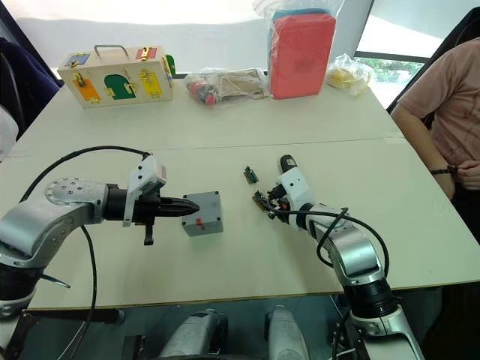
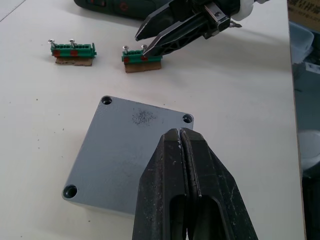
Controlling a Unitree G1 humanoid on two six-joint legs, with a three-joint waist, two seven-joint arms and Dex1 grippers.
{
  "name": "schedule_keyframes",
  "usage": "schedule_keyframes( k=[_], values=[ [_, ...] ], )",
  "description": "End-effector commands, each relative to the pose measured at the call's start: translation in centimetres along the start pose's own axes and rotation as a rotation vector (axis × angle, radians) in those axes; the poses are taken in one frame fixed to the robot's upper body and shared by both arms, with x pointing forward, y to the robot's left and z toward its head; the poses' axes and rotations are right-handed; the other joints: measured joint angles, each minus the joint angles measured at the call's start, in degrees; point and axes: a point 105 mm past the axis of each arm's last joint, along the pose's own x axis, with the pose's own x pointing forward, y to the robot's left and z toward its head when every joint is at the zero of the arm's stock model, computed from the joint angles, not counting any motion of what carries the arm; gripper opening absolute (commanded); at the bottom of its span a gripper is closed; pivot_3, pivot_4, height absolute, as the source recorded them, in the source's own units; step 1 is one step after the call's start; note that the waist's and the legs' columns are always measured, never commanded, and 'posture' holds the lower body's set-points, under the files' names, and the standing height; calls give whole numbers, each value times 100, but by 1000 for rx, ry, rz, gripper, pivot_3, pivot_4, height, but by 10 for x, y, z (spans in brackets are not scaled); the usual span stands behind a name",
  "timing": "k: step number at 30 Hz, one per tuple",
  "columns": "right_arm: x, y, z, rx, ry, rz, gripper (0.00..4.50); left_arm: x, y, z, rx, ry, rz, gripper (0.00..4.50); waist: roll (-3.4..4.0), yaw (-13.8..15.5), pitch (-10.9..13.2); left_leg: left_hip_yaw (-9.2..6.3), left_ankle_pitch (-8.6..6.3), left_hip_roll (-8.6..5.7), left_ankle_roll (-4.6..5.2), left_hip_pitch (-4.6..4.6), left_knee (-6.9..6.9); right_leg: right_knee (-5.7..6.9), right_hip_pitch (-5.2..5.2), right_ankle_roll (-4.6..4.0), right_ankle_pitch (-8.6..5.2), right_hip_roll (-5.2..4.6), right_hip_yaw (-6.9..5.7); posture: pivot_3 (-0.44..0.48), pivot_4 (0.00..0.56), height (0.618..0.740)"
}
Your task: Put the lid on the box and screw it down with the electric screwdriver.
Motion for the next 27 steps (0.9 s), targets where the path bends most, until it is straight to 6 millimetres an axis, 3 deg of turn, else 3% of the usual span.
schedule_keyframes(
  k=[1, 3, 13, 22, 27],
  values=[
    [1, 3, 13, -21, -50, 8, 679, -6, 3, 7, 44, -16, 35, 0, 0, 1, 0, 0, 0, 0, 0, 0, 0, 0, 0, 0, 0, 0, 0, 0, 150, 740],
    [1, 3, 12, -23, -49, 9, 50, -6, 4, 6, 44, -16, 36, 0, 0, 3, 0, 0, 0, 0, 1, 0, 0, 0, 0, 0, 0, 0, 0, 0, 150, 740],
    [-2, 3, 19, -29, -68, -2, 50, -10, 12, 2, 29, -14, 75, 0, 0, 1, 0, 0, 0, 0, 1, 0, 0, 0, 0, 0, 0, 1, 0, 0, 150, 740],
    [-18, 13, 56, -83, -161, 35, 50, -30, 29, 2, -8, -37, 151, 0, 1, -4, 1, -1, -1, 0, 1, 0, -1, 0, -2, 0, 0, 1, -1, 0, 150, 740],
    [-12, 52, 86, -91, -266, 231, 50, -39, 24, -7, -53, -13, 153, 0, 1, -30, 1, 0, -1, 2, 2, 0, -1, 1, -2, 0, 0, -1, 1, 0, 150, 740]
  ],
)
